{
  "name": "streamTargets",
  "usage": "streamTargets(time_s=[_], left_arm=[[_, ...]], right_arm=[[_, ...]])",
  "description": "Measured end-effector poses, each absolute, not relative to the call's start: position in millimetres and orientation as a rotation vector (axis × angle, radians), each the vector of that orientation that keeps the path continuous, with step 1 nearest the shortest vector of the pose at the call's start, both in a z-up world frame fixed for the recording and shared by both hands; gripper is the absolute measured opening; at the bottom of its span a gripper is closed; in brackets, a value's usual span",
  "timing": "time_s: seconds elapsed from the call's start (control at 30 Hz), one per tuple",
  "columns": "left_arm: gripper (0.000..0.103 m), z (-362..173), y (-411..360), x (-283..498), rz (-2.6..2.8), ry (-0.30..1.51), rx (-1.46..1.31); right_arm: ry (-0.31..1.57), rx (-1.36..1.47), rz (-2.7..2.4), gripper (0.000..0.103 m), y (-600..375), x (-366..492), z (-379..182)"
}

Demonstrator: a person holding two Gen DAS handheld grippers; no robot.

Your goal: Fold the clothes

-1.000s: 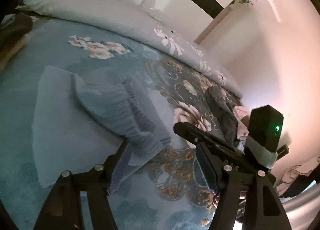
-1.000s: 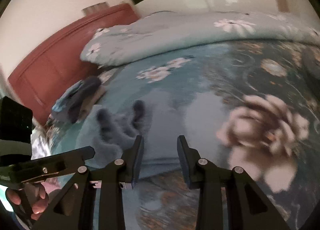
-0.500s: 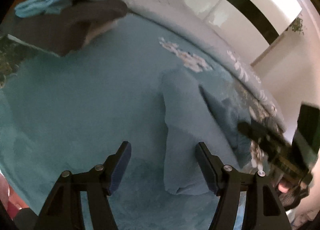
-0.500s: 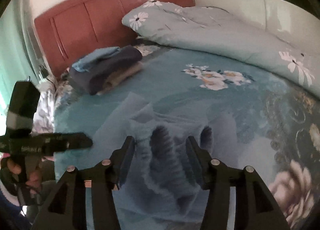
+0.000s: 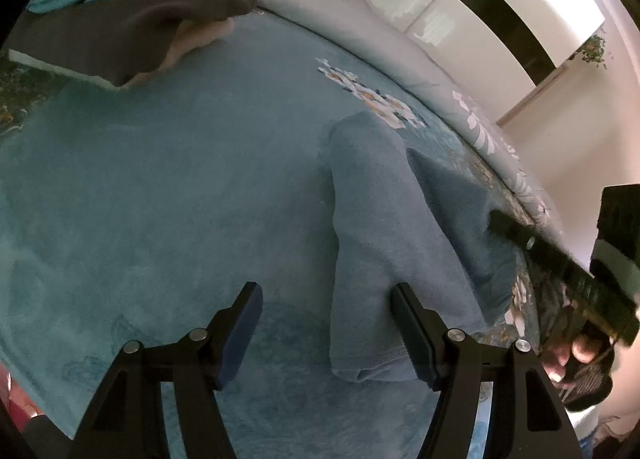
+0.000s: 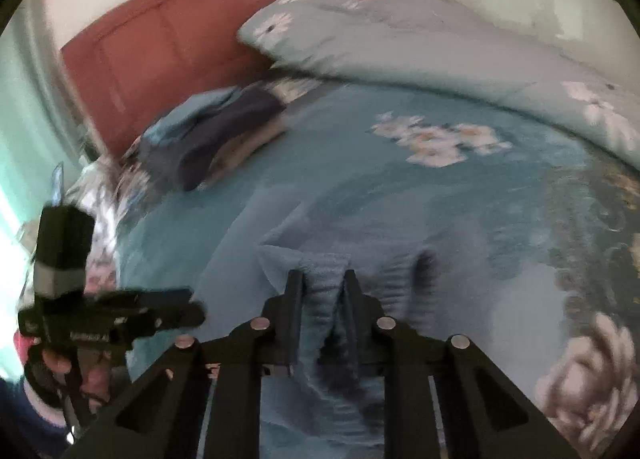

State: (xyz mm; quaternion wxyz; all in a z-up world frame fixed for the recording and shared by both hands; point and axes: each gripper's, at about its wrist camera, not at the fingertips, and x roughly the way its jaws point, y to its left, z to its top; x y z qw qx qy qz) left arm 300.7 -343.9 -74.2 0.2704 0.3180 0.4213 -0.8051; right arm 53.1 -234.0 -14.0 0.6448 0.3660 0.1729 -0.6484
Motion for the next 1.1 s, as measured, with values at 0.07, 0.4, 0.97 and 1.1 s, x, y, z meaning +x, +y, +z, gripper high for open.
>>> streamTargets(time_s=[0.07,0.4,0.97,1.1], left_arm=[[0.071,-75.8,-343.8,301.7,-2.176,1.141,0.853],[0.071,-73.1,-346.2,298.8,-2.204,1.155,0.857],[0.071,-85.2,-371.4,283.2,-2.176,1.223,0.813],[0.071,-86.5,-369.0,285.4,-2.166,1.22,0.809]], right_arm=[[0.345,0.877,-1.552,0.019,-229.0,29.3,-12.4],[0.262,1.061,-1.565,0.02,-233.2,-4.8,-46.0],[0.086,1.221,-1.463,0.051,-184.3,11.0,-69.5],[0.03,1.241,-1.437,0.052,-188.4,15.2,-69.9]])
